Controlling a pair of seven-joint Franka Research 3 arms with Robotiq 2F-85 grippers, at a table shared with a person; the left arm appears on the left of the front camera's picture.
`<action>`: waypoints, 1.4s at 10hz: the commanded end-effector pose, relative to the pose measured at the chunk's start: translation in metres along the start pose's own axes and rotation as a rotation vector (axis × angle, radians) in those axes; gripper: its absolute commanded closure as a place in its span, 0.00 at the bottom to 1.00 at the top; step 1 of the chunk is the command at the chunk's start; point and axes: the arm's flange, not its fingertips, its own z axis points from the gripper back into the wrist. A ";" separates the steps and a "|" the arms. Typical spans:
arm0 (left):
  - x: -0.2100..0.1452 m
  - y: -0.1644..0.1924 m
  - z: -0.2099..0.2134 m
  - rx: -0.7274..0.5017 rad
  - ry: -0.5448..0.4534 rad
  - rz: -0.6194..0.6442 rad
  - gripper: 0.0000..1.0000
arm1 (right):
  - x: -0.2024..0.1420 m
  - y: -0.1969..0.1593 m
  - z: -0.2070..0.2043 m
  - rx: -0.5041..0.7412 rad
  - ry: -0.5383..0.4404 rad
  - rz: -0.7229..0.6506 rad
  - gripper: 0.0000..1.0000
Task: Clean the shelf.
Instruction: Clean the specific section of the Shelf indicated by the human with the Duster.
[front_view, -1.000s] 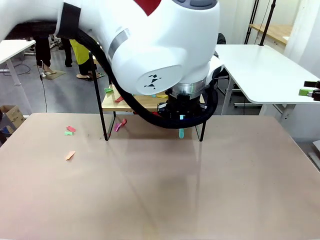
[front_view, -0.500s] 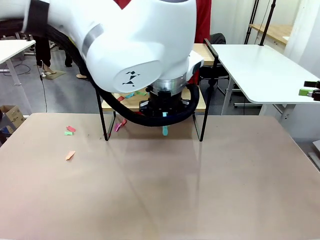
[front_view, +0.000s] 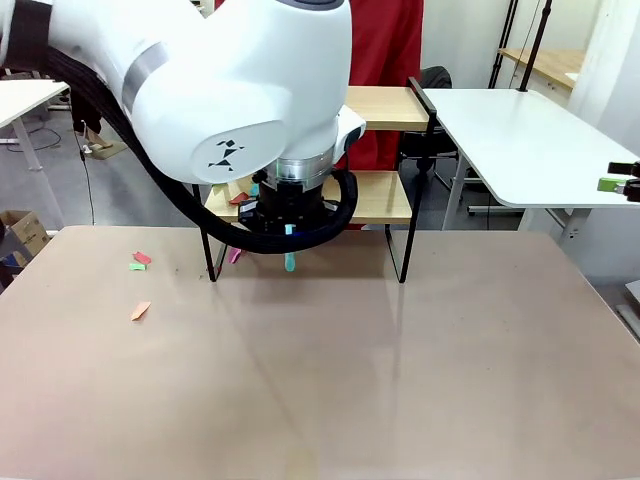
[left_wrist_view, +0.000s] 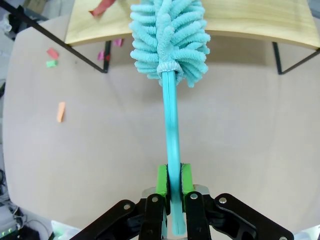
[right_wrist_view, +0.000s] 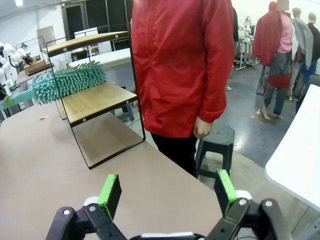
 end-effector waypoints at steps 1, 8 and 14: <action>-0.002 0.022 0.002 0.024 0.011 0.001 0.87 | 0.002 0.001 -0.001 -0.001 -0.001 0.004 0.00; 0.000 0.078 -0.003 0.287 0.036 0.024 0.87 | 0.002 0.001 -0.001 -0.001 -0.001 0.004 0.00; -0.006 0.068 0.013 0.331 -0.036 0.044 0.87 | 0.002 0.001 -0.001 -0.001 -0.001 0.004 0.00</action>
